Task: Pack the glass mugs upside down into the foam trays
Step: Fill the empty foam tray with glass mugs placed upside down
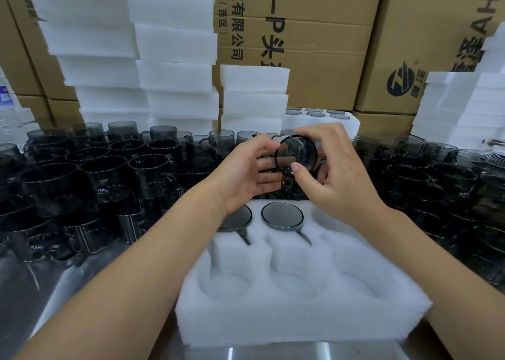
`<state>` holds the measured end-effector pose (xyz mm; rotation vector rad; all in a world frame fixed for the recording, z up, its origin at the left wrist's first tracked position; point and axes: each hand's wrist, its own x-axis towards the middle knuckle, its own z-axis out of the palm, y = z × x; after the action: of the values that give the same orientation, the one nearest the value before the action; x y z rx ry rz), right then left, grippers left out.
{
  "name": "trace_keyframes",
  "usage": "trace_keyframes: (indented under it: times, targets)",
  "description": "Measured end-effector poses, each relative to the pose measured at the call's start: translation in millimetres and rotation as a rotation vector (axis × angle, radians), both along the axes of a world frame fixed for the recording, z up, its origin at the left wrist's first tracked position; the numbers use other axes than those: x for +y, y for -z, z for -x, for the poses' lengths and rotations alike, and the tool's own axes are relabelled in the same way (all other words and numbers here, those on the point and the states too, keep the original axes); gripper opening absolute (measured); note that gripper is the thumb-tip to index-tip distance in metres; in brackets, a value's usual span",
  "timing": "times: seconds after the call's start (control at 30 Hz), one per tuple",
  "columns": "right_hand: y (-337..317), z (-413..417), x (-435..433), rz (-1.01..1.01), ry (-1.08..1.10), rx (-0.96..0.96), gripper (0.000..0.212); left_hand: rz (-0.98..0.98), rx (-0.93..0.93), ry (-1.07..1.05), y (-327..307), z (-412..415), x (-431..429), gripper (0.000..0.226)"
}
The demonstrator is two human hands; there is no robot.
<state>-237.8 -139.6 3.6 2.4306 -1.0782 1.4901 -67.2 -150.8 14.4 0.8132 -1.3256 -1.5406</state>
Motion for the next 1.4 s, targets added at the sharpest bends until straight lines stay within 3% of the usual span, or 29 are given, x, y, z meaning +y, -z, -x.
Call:
trace_keyframes:
  times: [0.47,0.7,0.83,0.97,1.07,1.23,1.4]
  targets:
    - [0.7,0.8,0.9,-0.012,-0.036,0.085,0.074,-0.041,0.086,0.036,-0.6,-3.2,-4.1,0.033]
    - [-4.4,-1.2,3.9,-0.205,-0.046,-0.106,0.065,0.018,0.085,0.035,1.0,-1.3,-4.8,0.030]
    - [-10.2,-0.8,6.2,-0.284,-0.037,-0.146,0.063,0.063,0.044,0.065,1.9,-0.3,-3.3,0.016]
    - [-16.9,0.8,7.8,-0.302,0.011,-0.111,0.059,0.115,0.032,0.108,1.9,2.6,-0.6,0.030]
    - [-28.2,6.9,10.5,-0.356,0.009,-0.107,0.048,0.111,-0.050,0.045,-0.4,4.4,3.3,0.037]
    - [-52.1,39.3,13.2,-0.617,0.018,0.048,0.035,0.216,-0.295,-0.156,2.6,10.3,4.5,0.016]
    - [-55.5,58.1,18.0,-0.945,-0.130,0.262,0.044,0.425,-0.555,-0.173,11.1,14.6,4.5,0.014]
